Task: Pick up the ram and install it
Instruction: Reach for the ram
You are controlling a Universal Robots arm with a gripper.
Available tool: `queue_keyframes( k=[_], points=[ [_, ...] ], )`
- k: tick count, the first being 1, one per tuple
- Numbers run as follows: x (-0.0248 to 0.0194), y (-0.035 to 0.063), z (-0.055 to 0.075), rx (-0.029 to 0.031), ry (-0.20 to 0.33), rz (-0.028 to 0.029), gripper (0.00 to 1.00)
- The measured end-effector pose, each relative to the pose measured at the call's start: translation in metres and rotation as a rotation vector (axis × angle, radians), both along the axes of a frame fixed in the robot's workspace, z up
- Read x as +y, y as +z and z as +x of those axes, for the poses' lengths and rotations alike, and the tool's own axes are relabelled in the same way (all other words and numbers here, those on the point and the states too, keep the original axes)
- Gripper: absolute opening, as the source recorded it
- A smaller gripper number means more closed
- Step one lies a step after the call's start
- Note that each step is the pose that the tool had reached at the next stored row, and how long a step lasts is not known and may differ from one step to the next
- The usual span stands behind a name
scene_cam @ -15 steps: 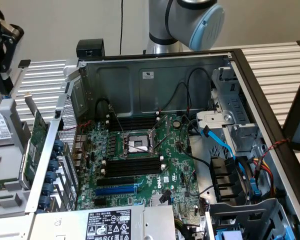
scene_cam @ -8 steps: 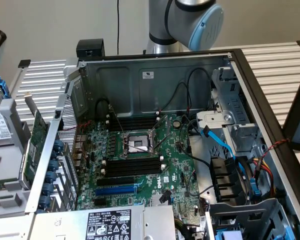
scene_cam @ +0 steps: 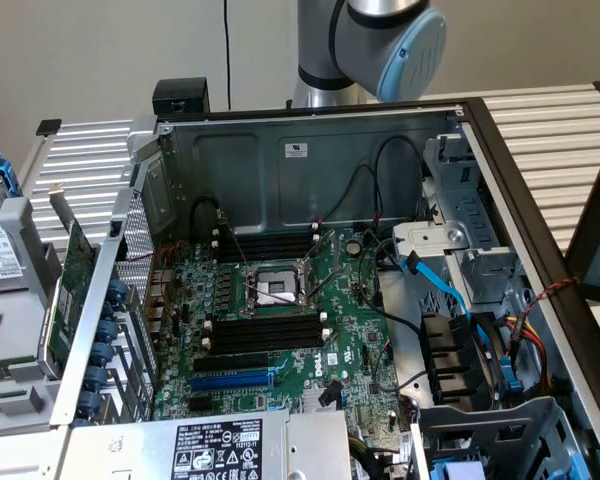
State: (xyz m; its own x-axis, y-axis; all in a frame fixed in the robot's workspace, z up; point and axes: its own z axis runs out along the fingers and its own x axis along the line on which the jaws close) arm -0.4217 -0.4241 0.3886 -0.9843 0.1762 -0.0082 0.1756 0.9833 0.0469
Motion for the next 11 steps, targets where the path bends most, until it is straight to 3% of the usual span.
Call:
queue_keyframes(
  k=[11],
  points=[
    [-0.0021,-0.0028,-0.033,0.0,0.0,0.0,0.11]
  ],
)
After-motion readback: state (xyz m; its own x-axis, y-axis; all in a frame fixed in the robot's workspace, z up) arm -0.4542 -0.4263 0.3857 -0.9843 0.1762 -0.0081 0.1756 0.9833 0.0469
